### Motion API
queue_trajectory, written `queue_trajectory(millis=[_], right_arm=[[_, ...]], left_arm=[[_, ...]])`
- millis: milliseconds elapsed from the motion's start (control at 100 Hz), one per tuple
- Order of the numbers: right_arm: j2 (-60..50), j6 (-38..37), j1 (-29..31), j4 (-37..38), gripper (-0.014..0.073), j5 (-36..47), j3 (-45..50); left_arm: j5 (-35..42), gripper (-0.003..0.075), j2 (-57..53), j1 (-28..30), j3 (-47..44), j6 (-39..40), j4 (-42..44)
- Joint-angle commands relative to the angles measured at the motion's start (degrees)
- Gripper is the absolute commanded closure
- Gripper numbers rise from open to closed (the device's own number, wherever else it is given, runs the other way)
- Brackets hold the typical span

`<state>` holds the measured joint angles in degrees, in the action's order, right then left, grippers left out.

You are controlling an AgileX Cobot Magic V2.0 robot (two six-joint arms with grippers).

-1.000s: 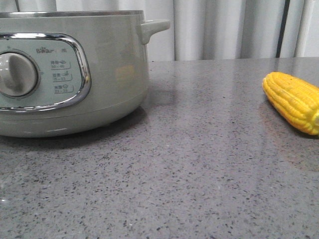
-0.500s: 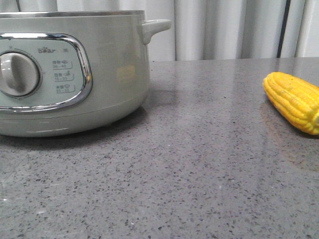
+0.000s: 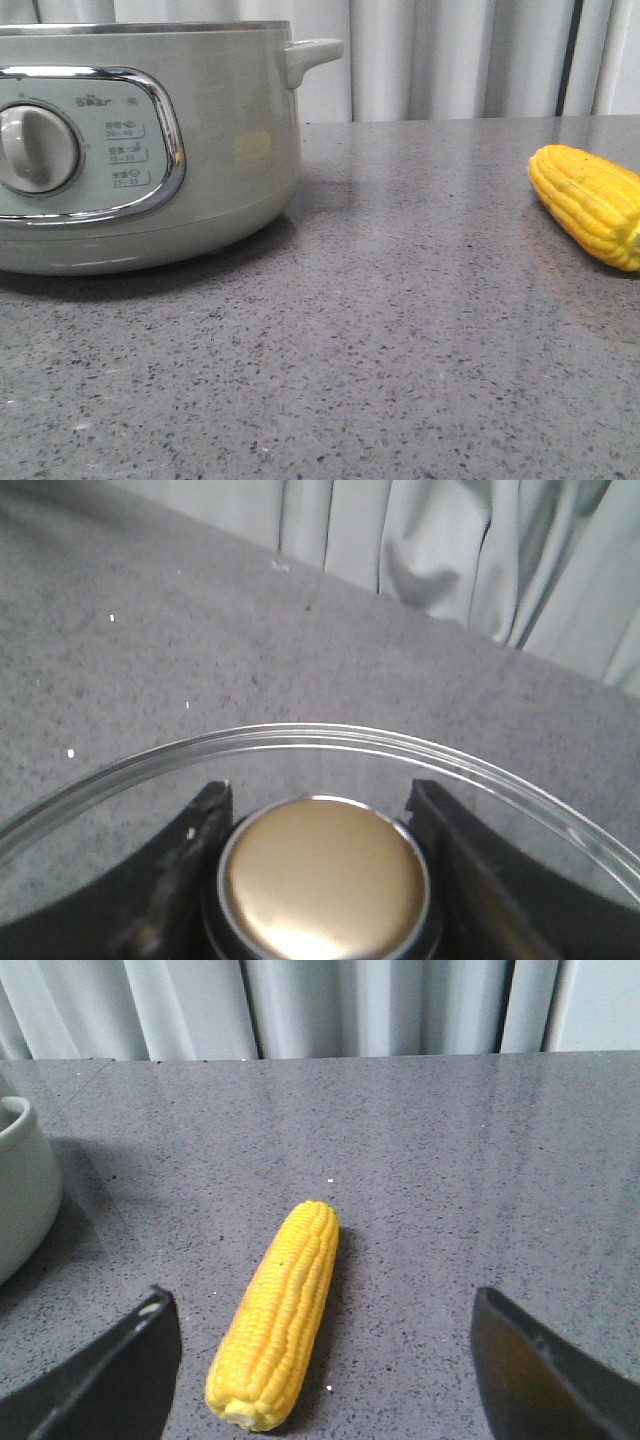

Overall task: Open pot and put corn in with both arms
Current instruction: 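Lower the right gripper onto the yellow corn cob and grasp it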

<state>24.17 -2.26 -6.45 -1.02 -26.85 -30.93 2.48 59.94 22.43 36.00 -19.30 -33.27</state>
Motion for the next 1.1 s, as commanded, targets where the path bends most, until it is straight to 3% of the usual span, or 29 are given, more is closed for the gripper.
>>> queue_trajectory(millis=[0, 610, 660, 830, 1090], right_arm=[[0.77, 0.6, -0.51, 0.37, 0.0071, 4.47, -2.1], [0.77, 0.6, -0.62, 0.2, 0.0071, 3.39, -2.1], [0.77, 0.6, -0.62, 0.2, 0.0071, 3.39, -2.1], [0.77, 0.6, -0.62, 0.2, 0.0071, 3.65, -2.1], [2.95, 0.6, -0.89, 0.2, 0.0071, 9.62, -3.07]], left_arm=[[6.84, 0.0576, -1.43, -0.95, -0.14, 0.31, 1.82], [9.91, 0.057, -0.42, -1.83, -9.79, 0.31, 5.35], [9.91, 0.0542, -0.42, -1.83, -10.0, 0.31, 5.54], [10.75, 0.0335, -0.42, -1.83, -10.0, 0.31, 5.54], [13.67, 0.0311, -1.5, -4.93, -9.56, 0.31, 2.39]])
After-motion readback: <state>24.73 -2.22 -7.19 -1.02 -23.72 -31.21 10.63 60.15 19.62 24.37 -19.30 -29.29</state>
